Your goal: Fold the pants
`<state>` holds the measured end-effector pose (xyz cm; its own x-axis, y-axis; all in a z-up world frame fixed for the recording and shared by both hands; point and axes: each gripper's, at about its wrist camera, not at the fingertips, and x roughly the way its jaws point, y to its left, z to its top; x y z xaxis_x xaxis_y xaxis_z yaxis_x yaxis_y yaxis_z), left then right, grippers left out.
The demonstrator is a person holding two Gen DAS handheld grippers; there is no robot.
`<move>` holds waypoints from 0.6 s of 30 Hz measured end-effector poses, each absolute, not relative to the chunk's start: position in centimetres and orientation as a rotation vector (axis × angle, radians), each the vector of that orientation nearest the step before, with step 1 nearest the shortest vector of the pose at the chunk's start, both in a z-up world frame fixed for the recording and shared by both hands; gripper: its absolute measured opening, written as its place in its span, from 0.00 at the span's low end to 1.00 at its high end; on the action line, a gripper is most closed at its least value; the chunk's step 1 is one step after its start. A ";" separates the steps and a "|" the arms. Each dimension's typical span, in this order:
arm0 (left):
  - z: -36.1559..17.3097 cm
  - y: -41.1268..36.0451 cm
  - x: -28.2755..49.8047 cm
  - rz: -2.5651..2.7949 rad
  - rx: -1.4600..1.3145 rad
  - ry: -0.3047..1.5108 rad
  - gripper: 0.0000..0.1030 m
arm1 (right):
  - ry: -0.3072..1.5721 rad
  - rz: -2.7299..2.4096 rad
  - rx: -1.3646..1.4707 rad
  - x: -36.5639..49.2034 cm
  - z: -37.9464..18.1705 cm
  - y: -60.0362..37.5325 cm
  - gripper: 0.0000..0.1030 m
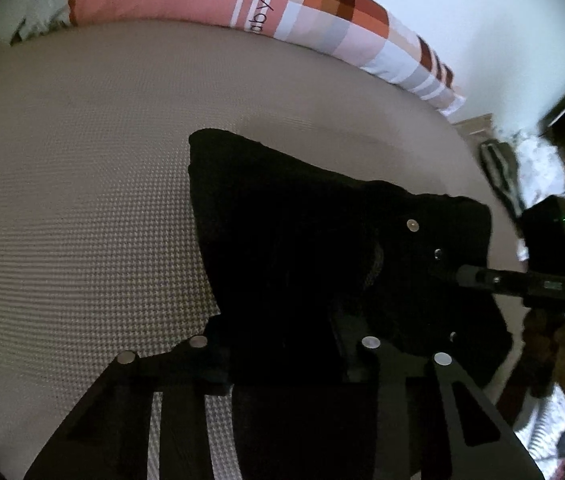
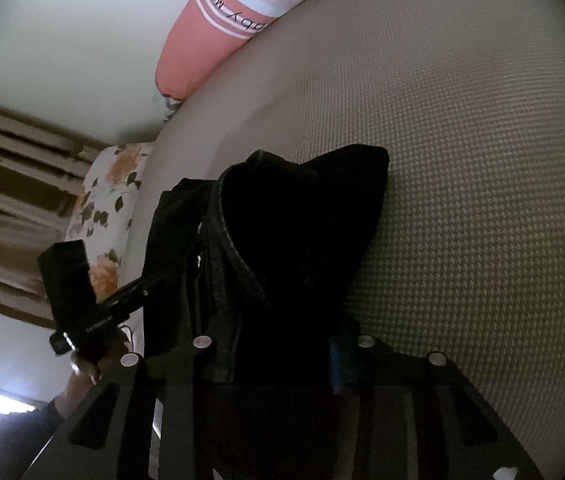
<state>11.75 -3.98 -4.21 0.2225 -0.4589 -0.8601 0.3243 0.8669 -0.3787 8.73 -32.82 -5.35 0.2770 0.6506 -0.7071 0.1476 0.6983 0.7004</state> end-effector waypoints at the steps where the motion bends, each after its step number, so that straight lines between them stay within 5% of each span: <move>1: -3.9 -4.4 11.5 -0.520 -0.105 1.225 0.32 | 1.267 0.371 0.763 8.6 -5.2 -32.8 0.29; 18: -0.2 -6.1 8.8 -0.432 0.072 1.139 0.16 | 1.207 0.271 0.736 7.4 -1.3 -30.7 0.18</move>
<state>8.82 -6.09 -0.24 0.3461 -0.2963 -0.8902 0.3686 0.9155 -0.1614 7.42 -30.68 -1.27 0.3581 0.5593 -0.7476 0.1858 0.7420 0.6441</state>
